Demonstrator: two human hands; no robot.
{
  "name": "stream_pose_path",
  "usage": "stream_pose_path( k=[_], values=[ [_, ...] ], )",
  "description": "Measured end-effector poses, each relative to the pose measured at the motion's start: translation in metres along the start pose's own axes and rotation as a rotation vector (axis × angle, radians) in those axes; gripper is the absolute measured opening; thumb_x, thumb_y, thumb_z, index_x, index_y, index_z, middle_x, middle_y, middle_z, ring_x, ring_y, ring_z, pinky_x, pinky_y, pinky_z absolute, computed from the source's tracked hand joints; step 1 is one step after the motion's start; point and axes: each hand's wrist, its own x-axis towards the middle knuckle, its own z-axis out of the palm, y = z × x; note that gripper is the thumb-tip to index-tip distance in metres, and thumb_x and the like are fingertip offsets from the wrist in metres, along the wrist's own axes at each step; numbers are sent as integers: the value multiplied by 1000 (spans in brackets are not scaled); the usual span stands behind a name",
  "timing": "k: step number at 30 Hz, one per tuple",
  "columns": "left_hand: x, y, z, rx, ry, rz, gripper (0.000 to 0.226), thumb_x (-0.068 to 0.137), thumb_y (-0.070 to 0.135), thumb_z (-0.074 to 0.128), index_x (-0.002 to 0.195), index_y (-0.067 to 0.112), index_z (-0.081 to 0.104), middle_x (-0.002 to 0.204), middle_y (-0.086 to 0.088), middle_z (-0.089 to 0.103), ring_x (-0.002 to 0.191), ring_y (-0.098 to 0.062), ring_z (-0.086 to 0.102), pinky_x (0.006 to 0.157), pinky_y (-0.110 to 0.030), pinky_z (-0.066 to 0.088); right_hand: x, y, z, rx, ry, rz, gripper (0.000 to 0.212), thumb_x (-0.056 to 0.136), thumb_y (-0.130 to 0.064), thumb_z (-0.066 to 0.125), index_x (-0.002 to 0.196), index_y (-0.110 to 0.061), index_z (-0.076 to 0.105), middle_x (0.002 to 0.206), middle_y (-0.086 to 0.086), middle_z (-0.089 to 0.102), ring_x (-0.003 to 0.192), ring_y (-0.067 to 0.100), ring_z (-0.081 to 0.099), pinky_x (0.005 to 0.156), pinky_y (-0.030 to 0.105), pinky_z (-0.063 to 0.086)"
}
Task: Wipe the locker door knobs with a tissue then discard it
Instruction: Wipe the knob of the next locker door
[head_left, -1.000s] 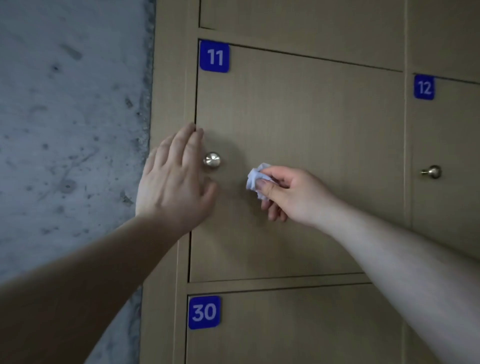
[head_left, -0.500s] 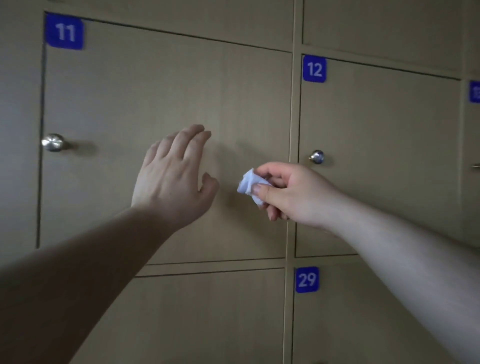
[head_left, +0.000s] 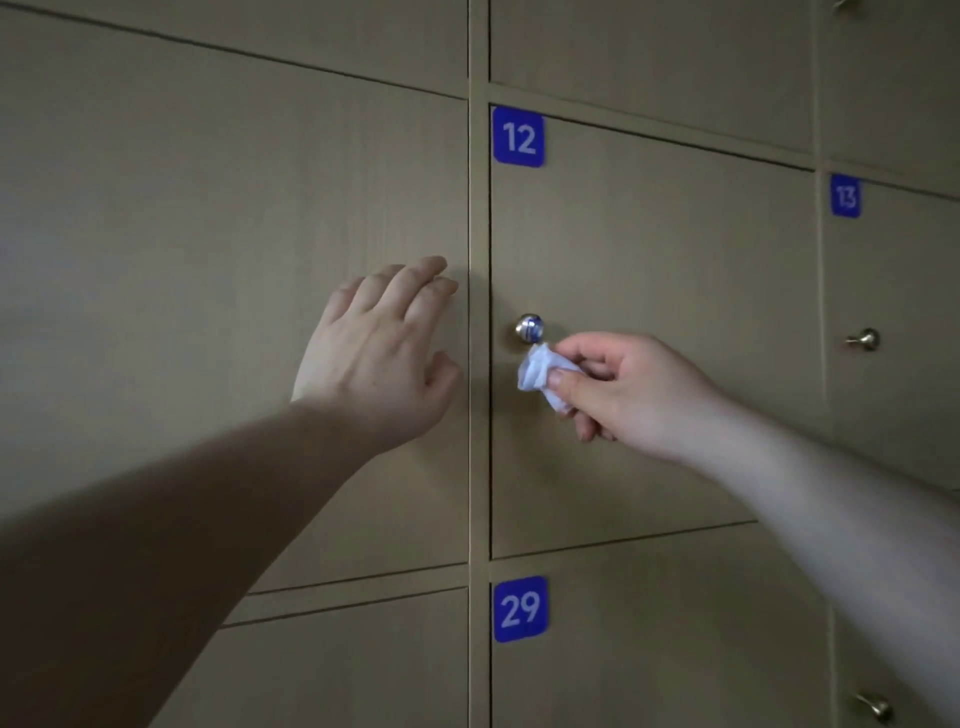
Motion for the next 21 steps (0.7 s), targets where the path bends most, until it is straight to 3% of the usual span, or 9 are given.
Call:
stream_pose_path(
  k=[3,7,10,12,14,18,21],
  values=[
    [11,7,16,13,31,27,70,78,38,43,145,15,47,155,-1,39,143,-26,32,116,-41,22,9,13,-14,-1,137,-32,13,91,-25,57,87,-31,67,69,5,68,54,12,58,61,32,44],
    [15,16,32,57,58,87,72,79,42,40,145,14,48,156,-3,38,145,-29,30,119,-45,17,17,35,-15,18,281,-70,19,92,-18,58,85,-33,68,60,-11,63,52,9,59,60,28,45],
    [20,12,34,142,81,139,71,82,43,41,145,13,48,157,-4,38,144,-30,33,118,-45,20,25,48,-8,-21,302,-146,14,86,-31,55,90,-39,65,63,-8,64,62,22,62,64,34,50],
    [23,12,35,186,95,128,70,83,43,43,146,14,48,157,-4,38,143,-29,34,118,-44,20,33,53,-5,-57,317,-241,15,86,-35,51,93,-33,65,67,2,64,66,28,61,64,37,50],
    [24,16,37,204,104,99,70,83,44,44,147,15,46,157,-3,37,143,-29,34,118,-44,19,41,57,-2,-97,360,-358,17,91,-29,52,89,-21,67,63,6,60,61,24,56,60,35,45],
    [25,22,42,256,113,70,71,84,46,44,149,18,43,159,-2,34,144,-29,32,120,-46,19,59,70,-1,-154,440,-557,12,92,-11,57,90,-13,68,64,-5,54,61,12,47,57,13,34],
    [23,23,43,269,123,63,73,83,47,46,150,19,43,160,-2,34,145,-29,31,120,-45,20,72,78,-5,-74,404,-612,15,92,-11,55,101,-19,64,69,-3,60,60,16,54,60,26,45]
  ],
)
